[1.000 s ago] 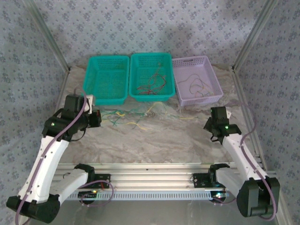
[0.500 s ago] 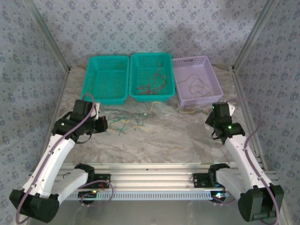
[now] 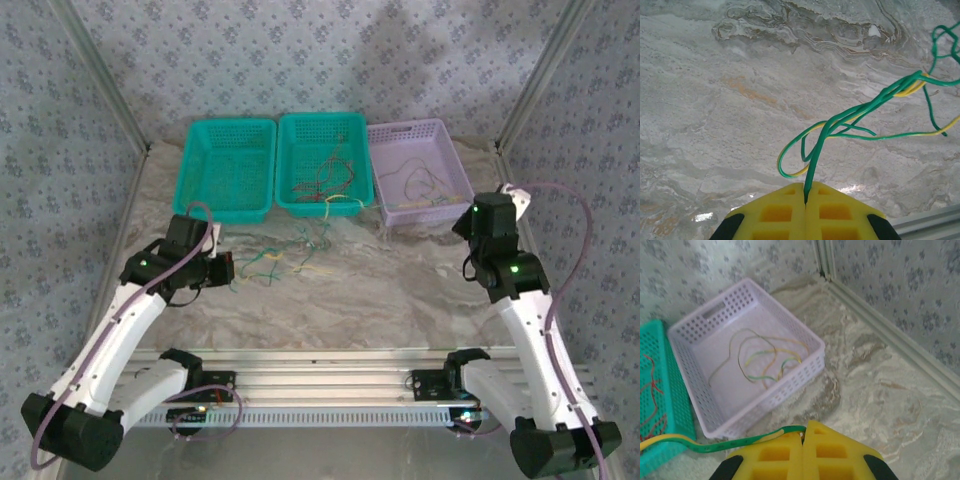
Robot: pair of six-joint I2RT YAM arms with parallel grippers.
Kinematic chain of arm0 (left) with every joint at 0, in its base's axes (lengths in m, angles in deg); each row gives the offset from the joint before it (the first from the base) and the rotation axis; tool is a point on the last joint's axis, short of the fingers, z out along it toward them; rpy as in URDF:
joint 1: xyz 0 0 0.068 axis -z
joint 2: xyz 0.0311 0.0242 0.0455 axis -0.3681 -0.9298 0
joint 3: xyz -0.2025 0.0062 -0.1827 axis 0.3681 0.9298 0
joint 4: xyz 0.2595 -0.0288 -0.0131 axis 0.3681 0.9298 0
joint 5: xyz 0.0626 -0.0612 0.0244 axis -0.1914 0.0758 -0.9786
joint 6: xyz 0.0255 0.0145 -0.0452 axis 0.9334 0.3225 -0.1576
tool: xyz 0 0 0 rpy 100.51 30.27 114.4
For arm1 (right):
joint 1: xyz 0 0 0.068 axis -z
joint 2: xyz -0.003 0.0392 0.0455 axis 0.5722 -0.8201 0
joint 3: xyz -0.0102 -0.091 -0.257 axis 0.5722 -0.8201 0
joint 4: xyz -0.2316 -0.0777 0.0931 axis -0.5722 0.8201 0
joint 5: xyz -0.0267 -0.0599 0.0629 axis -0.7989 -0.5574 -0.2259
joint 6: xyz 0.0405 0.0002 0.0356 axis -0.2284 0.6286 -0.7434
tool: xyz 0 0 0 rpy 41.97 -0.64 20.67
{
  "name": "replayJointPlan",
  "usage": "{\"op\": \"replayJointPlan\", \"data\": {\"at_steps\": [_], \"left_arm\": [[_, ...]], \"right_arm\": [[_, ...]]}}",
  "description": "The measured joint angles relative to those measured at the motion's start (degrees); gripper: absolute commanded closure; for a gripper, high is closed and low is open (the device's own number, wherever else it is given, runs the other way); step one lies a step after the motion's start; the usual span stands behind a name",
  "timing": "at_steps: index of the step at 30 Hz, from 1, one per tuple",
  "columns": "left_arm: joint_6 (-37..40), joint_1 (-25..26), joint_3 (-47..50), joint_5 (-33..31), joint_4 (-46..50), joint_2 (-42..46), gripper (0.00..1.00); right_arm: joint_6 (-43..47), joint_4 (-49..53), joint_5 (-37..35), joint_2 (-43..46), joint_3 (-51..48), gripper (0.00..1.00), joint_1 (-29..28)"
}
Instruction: Untangle the cables
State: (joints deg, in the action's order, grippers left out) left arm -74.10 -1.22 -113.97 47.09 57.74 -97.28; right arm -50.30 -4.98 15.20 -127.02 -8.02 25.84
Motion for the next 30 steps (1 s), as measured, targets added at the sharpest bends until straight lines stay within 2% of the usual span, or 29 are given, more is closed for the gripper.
{"op": "replayJointPlan", "data": {"at_steps": [7, 14, 24, 25, 27, 28, 30], "left_arm": [[0.42, 0.9, 0.04, -0.7, -0.5, -2.19, 1.0], [1.92, 1.51, -0.04, -3.06, -0.48, -3.39, 1.0], [2.23, 2.73, -0.07, -3.93, -2.27, -5.51, 0.99], [1.92, 3.04, -0.07, -3.89, -2.69, -6.01, 0.94], [0.87, 4.07, -0.07, -3.45, -3.93, -7.21, 0.76], [0.5, 4.68, -0.04, -3.26, -4.63, -7.76, 0.7], [-0.68, 6.1, 0.04, -2.82, -6.19, -8.68, 0.65]], "right_arm": [[-0.15, 0.0, -2.71, -1.53, 6.67, 1.0, 1.29], [1.44, -3.08, -6.23, -6.73, 14.36, 1.0, 1.44], [5.01, -4.98, -5.92, -14.64, 23.58, 1.0, -0.74], [5.16, -5.05, -5.57, -14.97, 23.63, 1.0, -1.42], [5.64, -5.05, -4.79, -15.43, 23.61, 1.0, -3.02], [5.75, -5.07, -4.33, -15.5, 23.58, 1.0, -3.72], [5.92, -5.22, -3.3, -15.47, 23.37, 1.0, -4.76]]}}
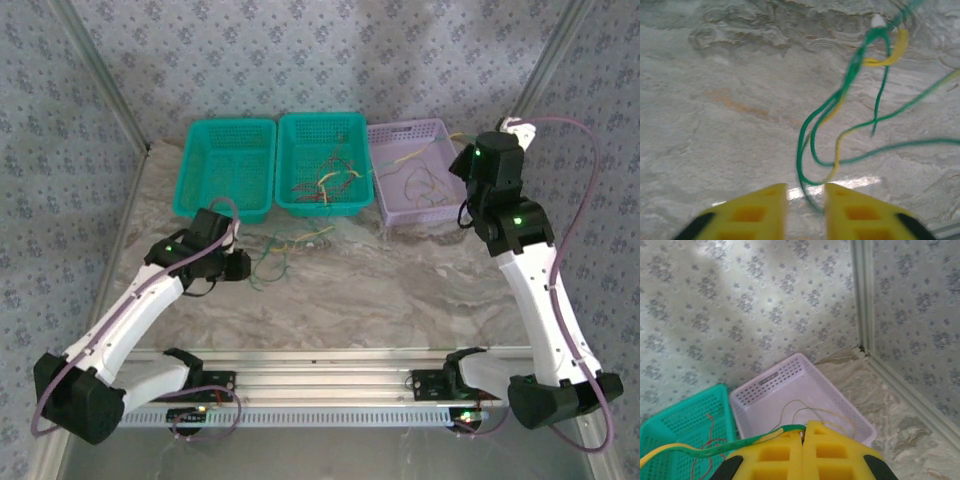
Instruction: Untangle the cables
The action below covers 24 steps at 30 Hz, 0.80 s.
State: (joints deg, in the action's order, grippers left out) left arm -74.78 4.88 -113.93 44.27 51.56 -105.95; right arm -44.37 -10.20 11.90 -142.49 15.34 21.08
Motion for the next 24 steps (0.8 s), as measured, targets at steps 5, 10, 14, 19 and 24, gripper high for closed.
{"op": "replayJointPlan", "data": {"at_steps": [5, 10, 14, 19, 24], "left_arm": [[-2.58, 1.97, 0.13, 2.29, -4.44, -1.07, 0.38], [-4.79, 2.93, 0.31, 4.94, -11.3, -0.5, 0.26], [-6.71, 3.21, 1.01, 5.64, -19.19, 1.03, 0.22], [-8.48, 3.21, 2.47, 5.68, -26.64, 1.2, 0.22], [-9.49, 3.28, 3.04, 6.34, -28.98, 0.66, 0.22]], "right_arm": [[0.15, -0.76, 2.49, 0.0, -1.57, 1.0, -0.76], [0.09, -1.18, 4.85, 0.0, -2.64, 1.0, -0.96], [-0.33, -1.49, 6.88, 0.13, -2.75, 1.0, -0.98], [-0.48, -1.46, 7.96, 0.39, -3.04, 1.0, -1.36], [-0.48, -1.22, 3.76, 0.68, -4.42, 1.0, -1.44]]}}
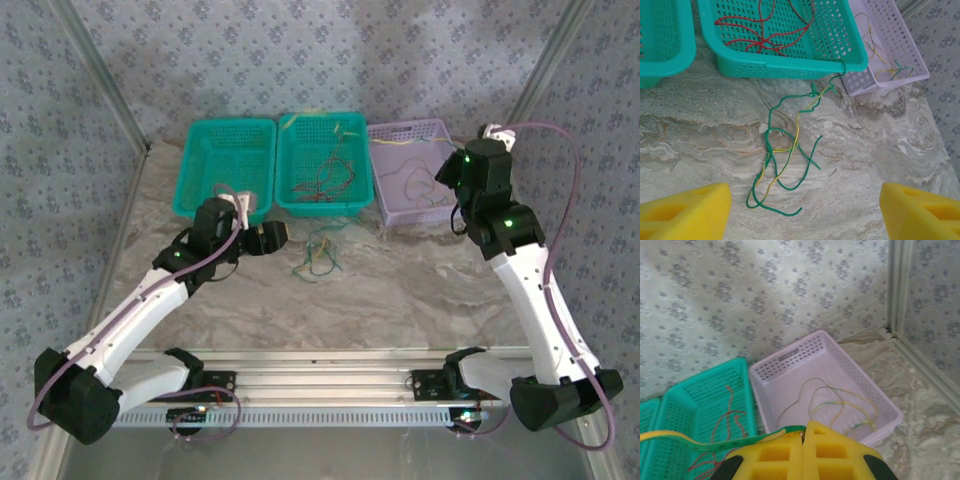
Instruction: Untangle the cables
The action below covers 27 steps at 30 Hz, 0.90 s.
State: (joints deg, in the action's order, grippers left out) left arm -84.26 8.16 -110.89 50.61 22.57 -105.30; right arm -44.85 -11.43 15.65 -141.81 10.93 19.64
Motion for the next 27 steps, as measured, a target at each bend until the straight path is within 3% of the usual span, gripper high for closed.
{"op": "replayJointPlan", "data": {"at_steps": [13, 19, 27], "left_arm": [[-0.02, 1.05, 0.28, 0.59, 0.26, -0.46, 0.22], [-0.02, 2.69, 0.28, 0.63, 0.26, -1.62, 0.21], [0.0, 4.11, 0.28, 0.61, 0.28, -3.23, 0.21]], "right_arm": [[13.09, -2.78, -27.56, -6.23, 3.19, 1.0, -1.6], [18.93, -4.37, -35.08, -11.91, 7.1, 1.0, 2.27], [22.56, -5.57, -39.47, -20.87, 10.78, 1.0, 5.68]]}}
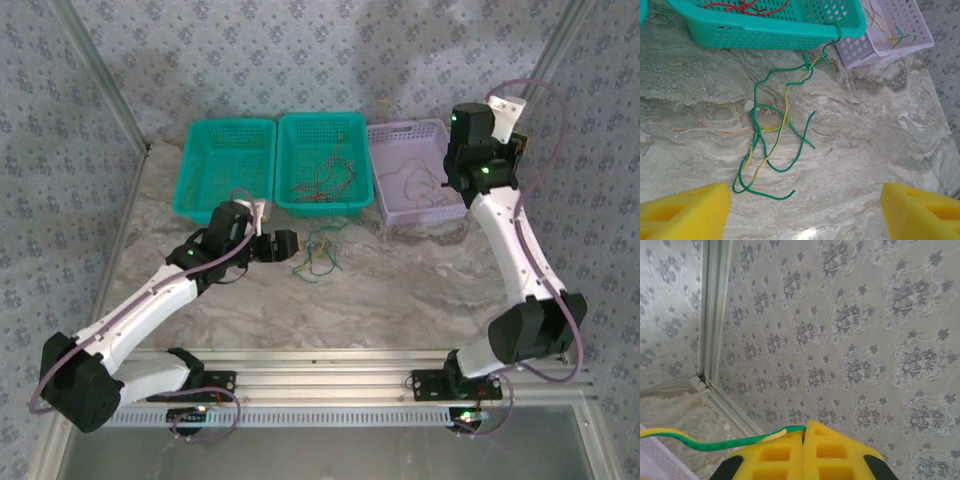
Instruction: Untangle the cables
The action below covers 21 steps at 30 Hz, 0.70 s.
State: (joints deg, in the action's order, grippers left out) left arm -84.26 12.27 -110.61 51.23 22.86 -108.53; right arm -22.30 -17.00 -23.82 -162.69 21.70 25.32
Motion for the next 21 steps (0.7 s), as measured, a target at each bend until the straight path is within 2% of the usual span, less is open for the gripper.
{"op": "replayJointPlan", "data": {"at_steps": [11, 17, 21], "left_arm": [[0.02, 2.25, -0.02, -0.04, -0.2, -1.46, 0.21], [0.02, 3.02, -0.02, -0.09, -0.24, -2.73, 0.2], [0.02, 3.45, -0.02, -0.2, -0.31, -3.08, 0.2]], "right_arm": [[0.81, 0.9, -1.57, -13.88, 0.63, 1.0, 2.21], [0.87, 0.72, -2.84, -17.29, 1.09, 1.0, -0.42], [1.01, 0.85, -4.33, -22.99, 3.74, 1.0, -2.19]]}}
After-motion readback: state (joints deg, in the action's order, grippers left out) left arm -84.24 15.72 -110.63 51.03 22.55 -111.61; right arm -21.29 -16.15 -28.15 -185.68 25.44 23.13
